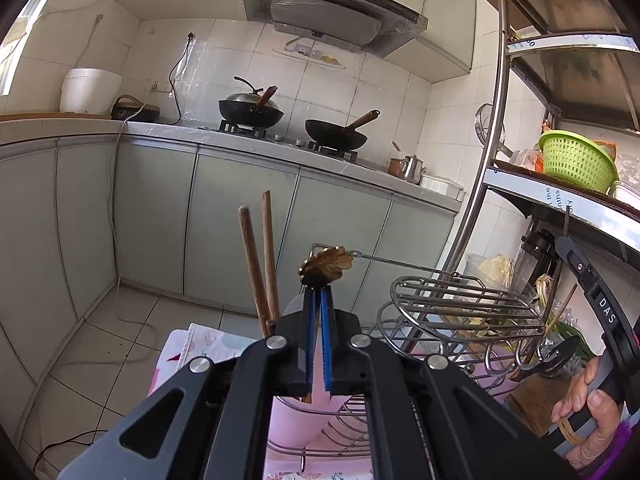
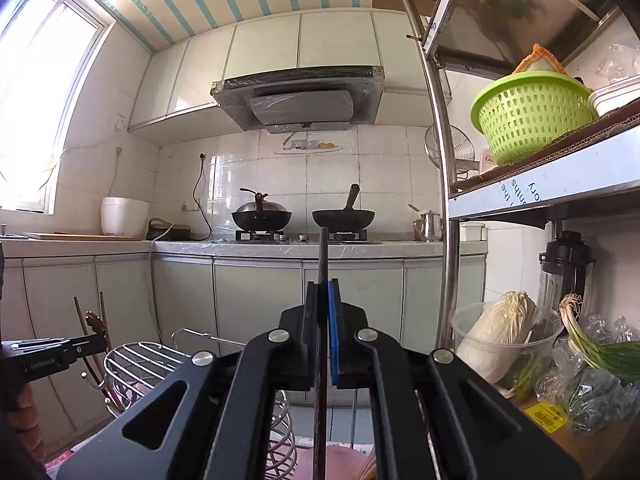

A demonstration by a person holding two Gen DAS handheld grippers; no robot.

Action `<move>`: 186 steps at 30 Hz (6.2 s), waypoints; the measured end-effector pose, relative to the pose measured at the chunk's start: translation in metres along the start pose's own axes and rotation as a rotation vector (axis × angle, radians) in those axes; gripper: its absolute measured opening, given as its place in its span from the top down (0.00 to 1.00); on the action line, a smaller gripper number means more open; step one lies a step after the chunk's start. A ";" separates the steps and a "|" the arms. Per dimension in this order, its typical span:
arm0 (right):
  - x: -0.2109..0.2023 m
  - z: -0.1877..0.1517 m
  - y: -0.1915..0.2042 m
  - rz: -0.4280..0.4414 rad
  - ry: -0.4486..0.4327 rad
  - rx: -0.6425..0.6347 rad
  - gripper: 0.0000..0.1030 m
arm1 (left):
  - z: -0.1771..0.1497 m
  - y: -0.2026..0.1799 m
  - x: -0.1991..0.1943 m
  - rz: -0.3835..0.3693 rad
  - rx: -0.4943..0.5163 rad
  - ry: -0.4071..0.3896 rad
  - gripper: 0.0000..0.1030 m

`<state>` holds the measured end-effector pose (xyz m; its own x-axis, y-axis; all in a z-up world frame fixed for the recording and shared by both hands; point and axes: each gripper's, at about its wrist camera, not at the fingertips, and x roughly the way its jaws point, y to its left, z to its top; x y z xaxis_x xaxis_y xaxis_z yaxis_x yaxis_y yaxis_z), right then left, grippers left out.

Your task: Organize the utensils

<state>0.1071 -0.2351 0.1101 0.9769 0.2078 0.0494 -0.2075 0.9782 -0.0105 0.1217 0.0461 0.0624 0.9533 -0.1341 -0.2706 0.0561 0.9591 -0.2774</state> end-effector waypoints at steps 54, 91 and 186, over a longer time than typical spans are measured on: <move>-0.005 0.000 -0.012 0.106 0.394 0.107 0.95 | -0.005 -0.025 -0.003 0.000 0.046 0.222 0.66; -0.074 -0.048 0.031 0.146 0.593 0.111 0.24 | -0.049 -0.074 -0.050 0.058 0.109 0.328 0.51; -0.088 -0.064 0.036 0.080 0.620 0.083 0.24 | -0.066 -0.079 -0.070 0.087 0.106 0.331 0.51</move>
<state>0.0174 -0.2186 0.0414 0.8008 0.2661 -0.5366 -0.2602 0.9615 0.0886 0.0310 -0.0365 0.0420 0.8090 -0.1079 -0.5779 0.0263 0.9887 -0.1478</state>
